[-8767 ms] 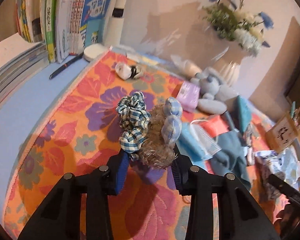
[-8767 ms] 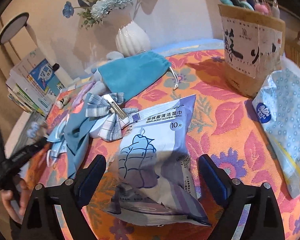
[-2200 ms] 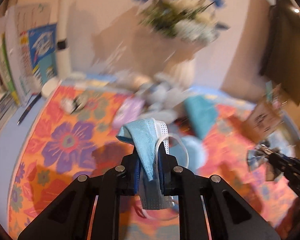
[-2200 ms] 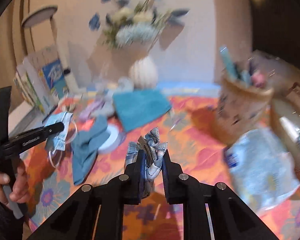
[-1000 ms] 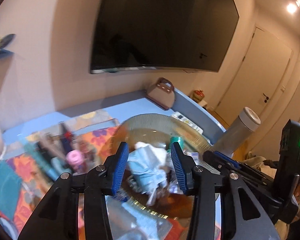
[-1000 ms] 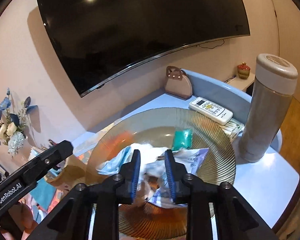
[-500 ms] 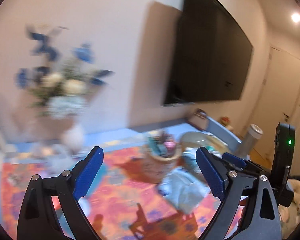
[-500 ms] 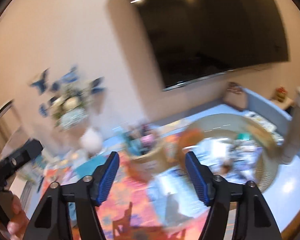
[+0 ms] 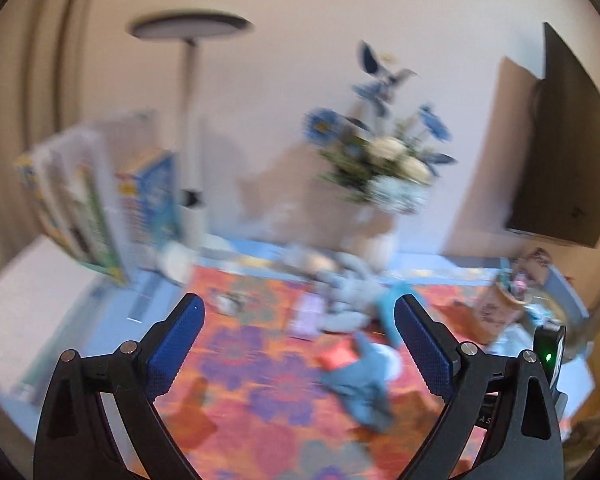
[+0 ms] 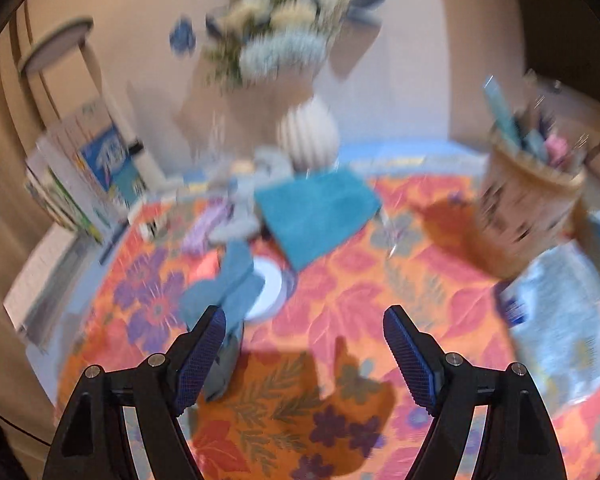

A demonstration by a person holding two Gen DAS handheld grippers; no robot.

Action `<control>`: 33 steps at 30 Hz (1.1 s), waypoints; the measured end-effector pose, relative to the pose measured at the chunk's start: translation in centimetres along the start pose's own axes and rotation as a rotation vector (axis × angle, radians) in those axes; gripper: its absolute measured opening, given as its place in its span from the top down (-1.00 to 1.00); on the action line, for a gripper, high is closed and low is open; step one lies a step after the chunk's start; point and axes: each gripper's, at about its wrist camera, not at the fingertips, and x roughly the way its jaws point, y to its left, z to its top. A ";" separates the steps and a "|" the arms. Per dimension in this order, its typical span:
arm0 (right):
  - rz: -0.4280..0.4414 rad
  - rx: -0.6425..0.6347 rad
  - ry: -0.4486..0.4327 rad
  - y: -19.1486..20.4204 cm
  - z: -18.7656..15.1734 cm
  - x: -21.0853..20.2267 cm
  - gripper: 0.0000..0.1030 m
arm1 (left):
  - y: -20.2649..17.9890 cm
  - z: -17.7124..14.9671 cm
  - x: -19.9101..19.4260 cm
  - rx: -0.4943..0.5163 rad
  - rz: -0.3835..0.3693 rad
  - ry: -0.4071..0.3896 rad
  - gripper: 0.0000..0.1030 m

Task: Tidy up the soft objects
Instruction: 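Move both tools back toward the tablecloth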

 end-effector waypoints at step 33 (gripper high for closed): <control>0.038 -0.018 0.070 0.2 -4.8 7.2 -0.55 | -3.5 -14.0 18.1 -0.204 -0.409 0.389 -0.90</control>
